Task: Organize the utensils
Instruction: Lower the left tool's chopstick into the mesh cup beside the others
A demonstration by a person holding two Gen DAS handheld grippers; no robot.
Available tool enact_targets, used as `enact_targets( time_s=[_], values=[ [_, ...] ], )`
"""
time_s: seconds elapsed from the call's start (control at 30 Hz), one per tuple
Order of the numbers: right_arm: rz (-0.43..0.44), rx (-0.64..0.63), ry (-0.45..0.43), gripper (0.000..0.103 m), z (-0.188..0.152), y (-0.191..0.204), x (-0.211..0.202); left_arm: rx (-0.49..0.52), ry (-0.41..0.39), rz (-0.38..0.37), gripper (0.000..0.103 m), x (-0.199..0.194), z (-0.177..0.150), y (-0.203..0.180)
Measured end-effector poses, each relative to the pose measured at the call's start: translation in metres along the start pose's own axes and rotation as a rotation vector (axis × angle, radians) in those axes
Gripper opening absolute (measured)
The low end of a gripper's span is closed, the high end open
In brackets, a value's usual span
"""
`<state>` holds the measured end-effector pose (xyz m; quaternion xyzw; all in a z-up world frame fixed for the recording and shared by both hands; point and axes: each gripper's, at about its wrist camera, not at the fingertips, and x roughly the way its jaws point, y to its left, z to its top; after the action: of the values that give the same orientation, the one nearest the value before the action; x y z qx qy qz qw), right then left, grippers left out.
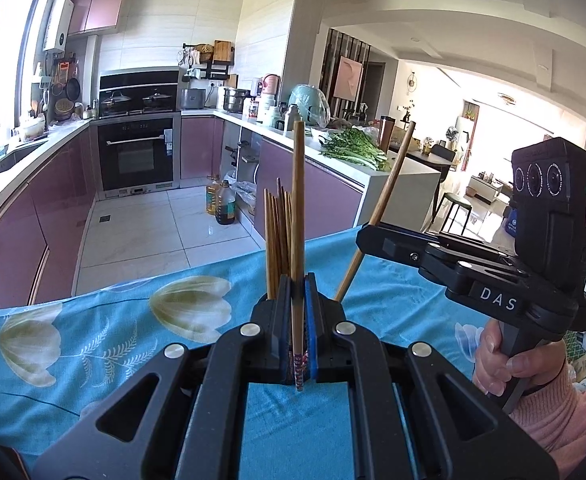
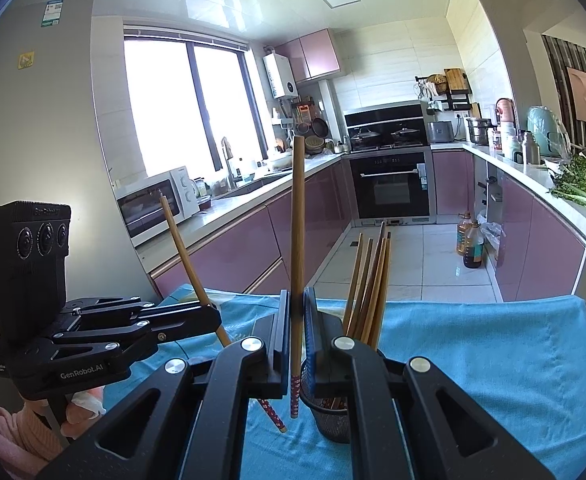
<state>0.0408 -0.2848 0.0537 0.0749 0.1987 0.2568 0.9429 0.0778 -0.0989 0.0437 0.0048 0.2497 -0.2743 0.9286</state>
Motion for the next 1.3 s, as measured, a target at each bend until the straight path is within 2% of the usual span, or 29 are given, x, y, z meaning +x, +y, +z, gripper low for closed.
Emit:
enact_targets(
  time_s=[1.3],
  values=[
    [-0.019,-0.013,-0.036,0.006,0.015,0.002,-0.003,0.026,-0.058,0.005,0.007,-0.005,0.017,-0.009]
  ],
)
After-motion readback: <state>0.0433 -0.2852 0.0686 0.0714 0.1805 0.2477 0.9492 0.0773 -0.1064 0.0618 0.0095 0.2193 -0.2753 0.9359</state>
